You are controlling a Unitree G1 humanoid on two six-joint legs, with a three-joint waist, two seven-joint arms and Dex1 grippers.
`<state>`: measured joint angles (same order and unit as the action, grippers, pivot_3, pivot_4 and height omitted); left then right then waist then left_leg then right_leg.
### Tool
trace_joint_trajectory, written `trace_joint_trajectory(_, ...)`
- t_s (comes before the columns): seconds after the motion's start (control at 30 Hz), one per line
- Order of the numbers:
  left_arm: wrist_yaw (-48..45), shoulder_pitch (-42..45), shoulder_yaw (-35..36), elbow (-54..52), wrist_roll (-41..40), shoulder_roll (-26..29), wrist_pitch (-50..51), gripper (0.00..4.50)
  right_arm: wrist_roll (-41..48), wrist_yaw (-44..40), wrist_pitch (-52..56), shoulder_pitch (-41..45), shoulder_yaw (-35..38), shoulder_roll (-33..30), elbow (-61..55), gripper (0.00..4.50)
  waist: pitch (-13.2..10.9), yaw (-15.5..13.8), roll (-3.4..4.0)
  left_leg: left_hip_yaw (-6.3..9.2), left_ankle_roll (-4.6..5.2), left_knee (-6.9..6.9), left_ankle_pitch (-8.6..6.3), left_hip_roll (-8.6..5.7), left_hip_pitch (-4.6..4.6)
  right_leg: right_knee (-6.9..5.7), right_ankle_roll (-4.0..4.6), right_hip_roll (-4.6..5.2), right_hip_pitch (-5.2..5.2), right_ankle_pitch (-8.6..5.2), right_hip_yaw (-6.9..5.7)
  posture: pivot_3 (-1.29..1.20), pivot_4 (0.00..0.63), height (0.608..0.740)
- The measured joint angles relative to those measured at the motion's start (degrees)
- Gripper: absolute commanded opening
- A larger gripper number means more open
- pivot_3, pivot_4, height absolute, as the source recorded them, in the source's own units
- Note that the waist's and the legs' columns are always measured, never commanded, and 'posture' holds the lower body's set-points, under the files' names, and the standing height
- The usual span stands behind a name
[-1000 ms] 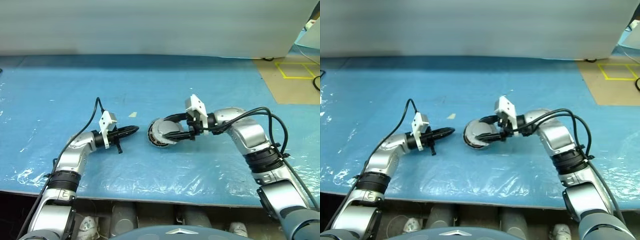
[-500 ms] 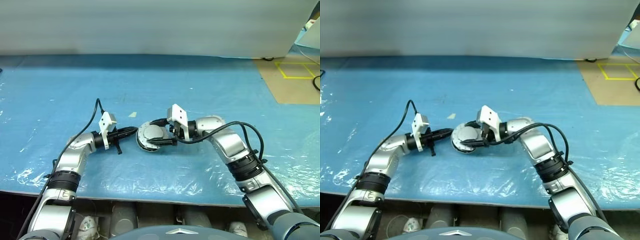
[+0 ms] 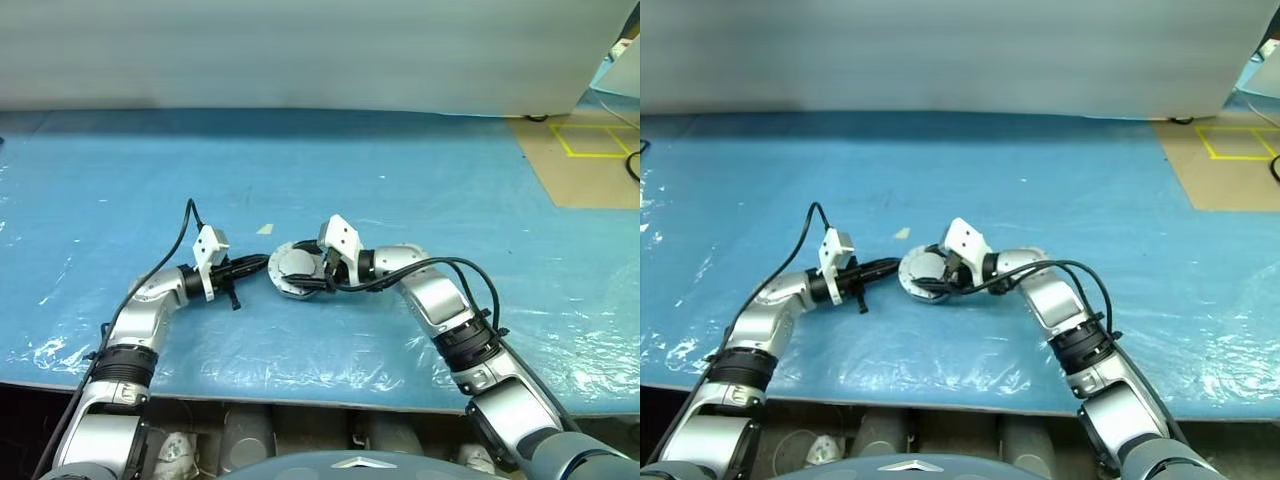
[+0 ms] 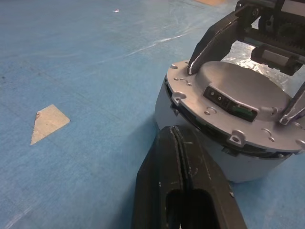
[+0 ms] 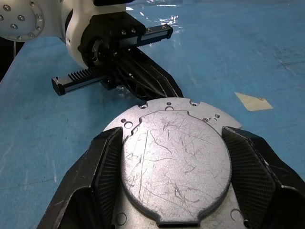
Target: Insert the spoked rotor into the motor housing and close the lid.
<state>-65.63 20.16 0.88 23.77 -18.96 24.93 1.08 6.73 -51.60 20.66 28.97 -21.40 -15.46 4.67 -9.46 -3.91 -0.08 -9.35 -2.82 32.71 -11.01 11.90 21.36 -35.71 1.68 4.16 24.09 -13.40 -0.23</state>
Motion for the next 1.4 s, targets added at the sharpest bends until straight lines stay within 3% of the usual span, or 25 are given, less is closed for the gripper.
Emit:
trace_joint_trajectory(0.63, -1.6, -2.3, 0.9, -4.7, -1.1, 1.8, 0.3, 0.0, -0.1, -2.8, -1.8, -0.4, -0.3, -1.3, 0.0, 2.94, 0.0, 0.0, -0.01, 0.0, -0.01, 0.0, -0.01, 0.0, -0.03, -0.01, 0.0, 0.0, -0.01, 0.0, 0.02, 0.0, 0.15, 0.74)
trace_joint_trajectory(0.97, -1.6, -2.5, 0.6, -6.0, -1.2, 1.1, 1.4, 0.0, 4.9, -5.8, 6.2, -0.3, 1.7, -1.0, -1.3, 2.94, 0.0, 0.0, -0.02, 0.0, 0.0, 0.0, 0.0, 0.01, -0.05, -0.02, 0.0, 0.0, -0.02, 0.0, 0.02, 0.0, 0.15, 0.74)
trace_joint_trajectory(1.4, -1.6, -4.5, 0.0, -8.2, -1.6, 1.5, 2.1, 0.0, 4.4, -6.5, 6.0, 0.0, 0.8, -2.1, -2.1, 2.94, 0.0, 0.0, -0.02, 0.0, -0.01, 0.0, 0.0, 0.0, -0.04, -0.01, 0.0, 0.0, -0.02, 0.0, 0.02, 0.0, 0.15, 0.74)
